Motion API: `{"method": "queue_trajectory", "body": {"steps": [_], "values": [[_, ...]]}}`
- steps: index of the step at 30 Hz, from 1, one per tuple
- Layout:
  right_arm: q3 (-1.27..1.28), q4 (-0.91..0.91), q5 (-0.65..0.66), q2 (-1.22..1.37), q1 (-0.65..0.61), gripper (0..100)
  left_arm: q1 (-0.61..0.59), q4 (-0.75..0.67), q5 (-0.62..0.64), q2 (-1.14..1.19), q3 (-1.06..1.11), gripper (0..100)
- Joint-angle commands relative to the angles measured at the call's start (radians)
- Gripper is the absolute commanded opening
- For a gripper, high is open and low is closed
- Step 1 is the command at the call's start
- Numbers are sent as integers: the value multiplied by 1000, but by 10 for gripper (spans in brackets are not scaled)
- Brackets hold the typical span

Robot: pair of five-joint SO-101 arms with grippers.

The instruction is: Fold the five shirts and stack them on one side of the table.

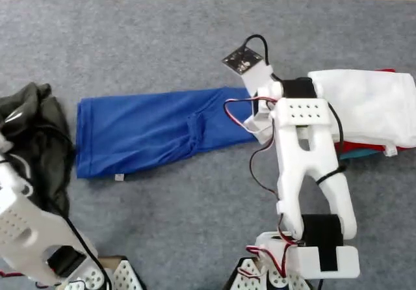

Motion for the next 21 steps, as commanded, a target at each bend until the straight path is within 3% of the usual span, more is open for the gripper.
{"method": "queue_trajectory", "body": {"steps": [1,7,11,21], "values": [[-5,-11,2,-47,11,15,-81,-9,-6,-5,-137,30],[-5,-11,3,-47,11,15,-139,20,2,-5,-302,30],[-5,-26,8,-47,11,15,-130,235,74,-5,-484,30],[-4,-40,9,-47,9,15,170,750,92,0,-955,195]]}}
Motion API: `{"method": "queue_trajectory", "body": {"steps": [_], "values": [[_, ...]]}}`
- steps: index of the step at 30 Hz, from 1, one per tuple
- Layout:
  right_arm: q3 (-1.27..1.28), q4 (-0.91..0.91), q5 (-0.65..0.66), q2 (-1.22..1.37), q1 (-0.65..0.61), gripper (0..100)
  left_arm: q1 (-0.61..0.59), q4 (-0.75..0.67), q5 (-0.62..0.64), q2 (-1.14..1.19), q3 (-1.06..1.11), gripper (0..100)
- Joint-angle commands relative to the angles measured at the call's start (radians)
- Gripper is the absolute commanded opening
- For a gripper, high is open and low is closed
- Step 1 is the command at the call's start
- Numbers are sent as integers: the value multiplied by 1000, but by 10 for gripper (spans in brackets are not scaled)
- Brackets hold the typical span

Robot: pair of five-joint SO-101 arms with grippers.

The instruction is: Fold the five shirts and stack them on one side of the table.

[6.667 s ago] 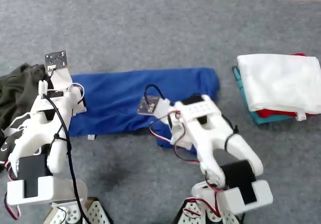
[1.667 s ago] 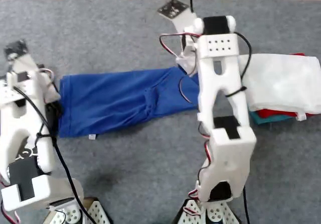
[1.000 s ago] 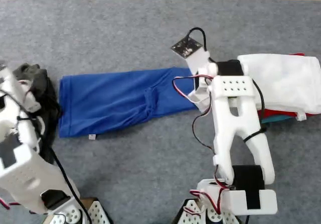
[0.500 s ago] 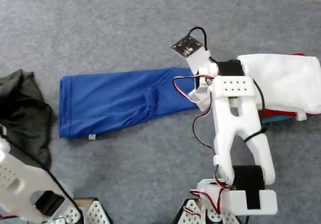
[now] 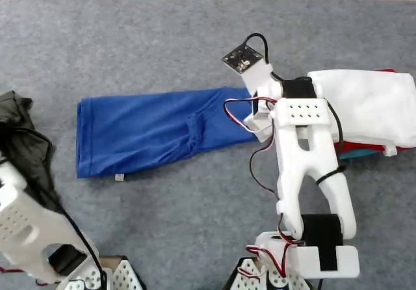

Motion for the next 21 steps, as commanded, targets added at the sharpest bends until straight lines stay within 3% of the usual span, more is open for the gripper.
{"method": "queue_trajectory", "body": {"steps": [1,5,10,15,21], "values": [[-2,-12,9,-47,8,15,104,152,5,-6,-219,213],[-1,-26,9,-47,9,15,209,229,2,-5,-268,274],[-4,-115,2,-19,69,15,309,221,-92,-3,-16,283],[-22,-124,2,-4,107,15,380,86,-226,-14,328,291],[-145,-127,8,1,106,15,369,-83,-311,-14,555,306]]}}
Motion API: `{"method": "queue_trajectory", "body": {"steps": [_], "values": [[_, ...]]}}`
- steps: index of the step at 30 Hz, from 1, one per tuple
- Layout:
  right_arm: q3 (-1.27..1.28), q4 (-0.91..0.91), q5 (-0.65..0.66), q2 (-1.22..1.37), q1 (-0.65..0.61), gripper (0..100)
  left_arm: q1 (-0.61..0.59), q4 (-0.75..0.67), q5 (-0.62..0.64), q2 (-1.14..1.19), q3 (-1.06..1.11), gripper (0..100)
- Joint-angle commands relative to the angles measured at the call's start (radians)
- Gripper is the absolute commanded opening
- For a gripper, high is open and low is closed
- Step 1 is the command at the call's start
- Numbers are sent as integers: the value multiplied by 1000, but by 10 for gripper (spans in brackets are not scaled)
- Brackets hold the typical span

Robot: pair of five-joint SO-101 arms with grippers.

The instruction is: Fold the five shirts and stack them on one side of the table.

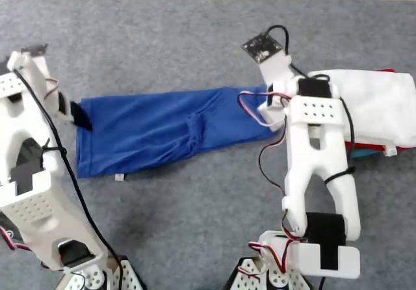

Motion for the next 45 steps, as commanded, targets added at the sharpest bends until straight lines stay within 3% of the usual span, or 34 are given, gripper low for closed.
{"method": "queue_trajectory", "body": {"steps": [1,6,11,34,45], "values": [[-130,-15,9,-4,12,15,2,-87,-63,-15,74,306],[-249,-80,-55,-4,81,15,-15,-121,-178,-5,82,306],[-300,-143,-98,-4,97,15,-16,-121,-215,-3,91,306],[-329,-155,-95,-2,117,15,16,-157,-150,196,51,304],[-335,-149,-95,-12,132,15,54,-37,-157,364,-102,89]]}}
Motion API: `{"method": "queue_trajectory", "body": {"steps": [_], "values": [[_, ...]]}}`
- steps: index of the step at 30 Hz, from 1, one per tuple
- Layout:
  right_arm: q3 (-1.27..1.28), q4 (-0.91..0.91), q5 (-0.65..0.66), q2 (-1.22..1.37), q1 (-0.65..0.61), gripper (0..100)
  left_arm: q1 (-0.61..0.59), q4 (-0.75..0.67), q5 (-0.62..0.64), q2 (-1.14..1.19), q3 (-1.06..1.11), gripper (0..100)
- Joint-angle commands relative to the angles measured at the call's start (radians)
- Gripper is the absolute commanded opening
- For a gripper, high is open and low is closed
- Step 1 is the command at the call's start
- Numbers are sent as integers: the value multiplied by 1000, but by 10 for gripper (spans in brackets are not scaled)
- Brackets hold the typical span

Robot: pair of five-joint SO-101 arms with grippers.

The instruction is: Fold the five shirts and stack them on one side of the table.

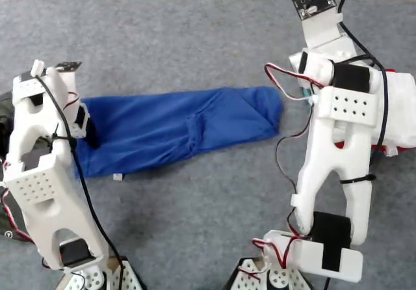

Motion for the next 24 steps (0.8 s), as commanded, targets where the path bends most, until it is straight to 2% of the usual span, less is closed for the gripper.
{"method": "queue_trajectory", "body": {"steps": [1,3,8,18,21,24], "values": [[-58,-14,-6,-13,14,15,-1,28,5,64,-73,61],[-59,-14,-6,-15,21,15,-2,71,5,94,-125,25],[-117,3,-6,-15,23,15,-5,117,11,144,-217,28],[-239,3,-5,-8,71,15,4,290,11,71,-503,28],[-245,-3,-3,-7,109,15,42,292,12,40,-512,28],[-245,-5,54,-12,152,15,116,292,25,-2,-484,28]]}}
